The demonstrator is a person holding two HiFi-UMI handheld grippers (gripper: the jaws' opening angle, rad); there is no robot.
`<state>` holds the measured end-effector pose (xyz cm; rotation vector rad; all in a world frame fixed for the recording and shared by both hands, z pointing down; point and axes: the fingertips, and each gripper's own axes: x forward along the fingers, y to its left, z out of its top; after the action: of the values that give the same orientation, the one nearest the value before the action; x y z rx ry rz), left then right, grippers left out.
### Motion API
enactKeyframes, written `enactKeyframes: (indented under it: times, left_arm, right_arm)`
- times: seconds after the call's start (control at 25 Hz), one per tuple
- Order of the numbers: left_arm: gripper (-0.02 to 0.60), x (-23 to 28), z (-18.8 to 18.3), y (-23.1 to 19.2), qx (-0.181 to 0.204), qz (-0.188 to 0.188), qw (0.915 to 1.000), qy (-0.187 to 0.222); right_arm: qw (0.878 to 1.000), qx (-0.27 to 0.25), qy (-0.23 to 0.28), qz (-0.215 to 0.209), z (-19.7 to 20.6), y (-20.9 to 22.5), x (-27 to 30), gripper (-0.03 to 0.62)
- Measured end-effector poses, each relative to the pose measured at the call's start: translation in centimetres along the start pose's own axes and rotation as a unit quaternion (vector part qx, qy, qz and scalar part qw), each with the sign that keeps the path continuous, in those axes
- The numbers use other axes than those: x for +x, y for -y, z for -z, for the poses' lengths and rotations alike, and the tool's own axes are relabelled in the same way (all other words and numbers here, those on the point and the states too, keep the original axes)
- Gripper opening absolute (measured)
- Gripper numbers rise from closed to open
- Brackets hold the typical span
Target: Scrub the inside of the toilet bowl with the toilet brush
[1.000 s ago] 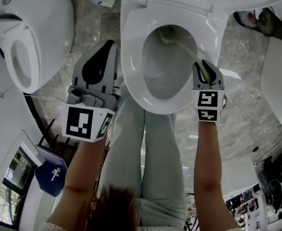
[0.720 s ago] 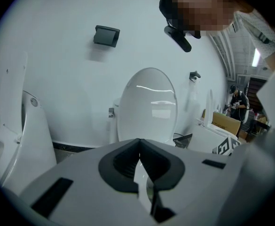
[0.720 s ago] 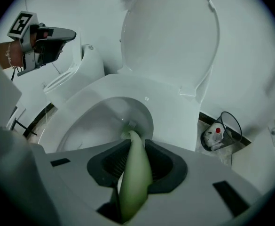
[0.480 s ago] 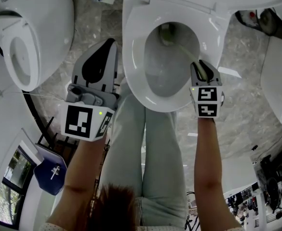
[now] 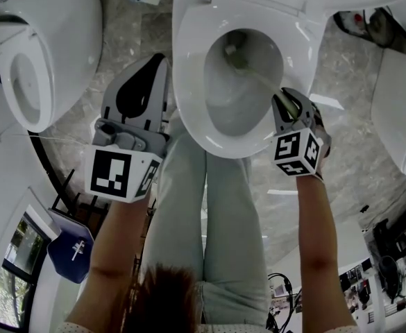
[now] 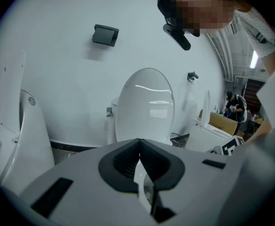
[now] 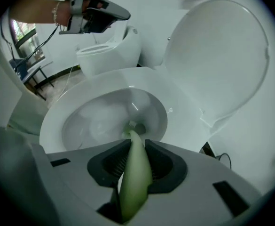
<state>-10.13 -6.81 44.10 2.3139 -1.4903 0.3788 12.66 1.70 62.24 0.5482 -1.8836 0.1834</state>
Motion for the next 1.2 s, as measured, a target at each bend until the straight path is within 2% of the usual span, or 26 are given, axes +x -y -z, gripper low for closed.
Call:
enactKeyframes:
  times: [0.2,0.44,0.84,1.04,1.2]
  left_arm:
    - [0.005,-0.4,-0.2,0.1,0.002,0.005,1.0000,-0.003]
    - [0.005,-1.1,-0.5,-1.1,-0.003,-0.003,1.0000,0.000]
    - [0.005,-2.3,0.2,-3.1,-0.022,-0.028,0.9993,-0.005]
    - [0.005,-2.2,0.8,-2.7,-0.026,-0.026,0.9993,-0.008]
    - [0.005,-1.7,0.9,-2.3,-0.025,-0.021,0.9994,-0.008]
  right_arm:
    - [0.997,-0.075,-0.014,-0.008,0.1,1.0,-0.6,0.104]
    - [0.987,-0.157,-0.030,-0.009,-1.4,3.3,-0.7,0.104]
    - [0.975,-0.220,-0.033,0.019,-4.5,8.2,-0.8,0.106]
    - [0.960,-0.276,-0.023,0.035,-5.7,8.2,-0.5,0.106]
    - [0.961,-0.276,-0.032,0.017,-5.0,7.7,-0.3,0.106]
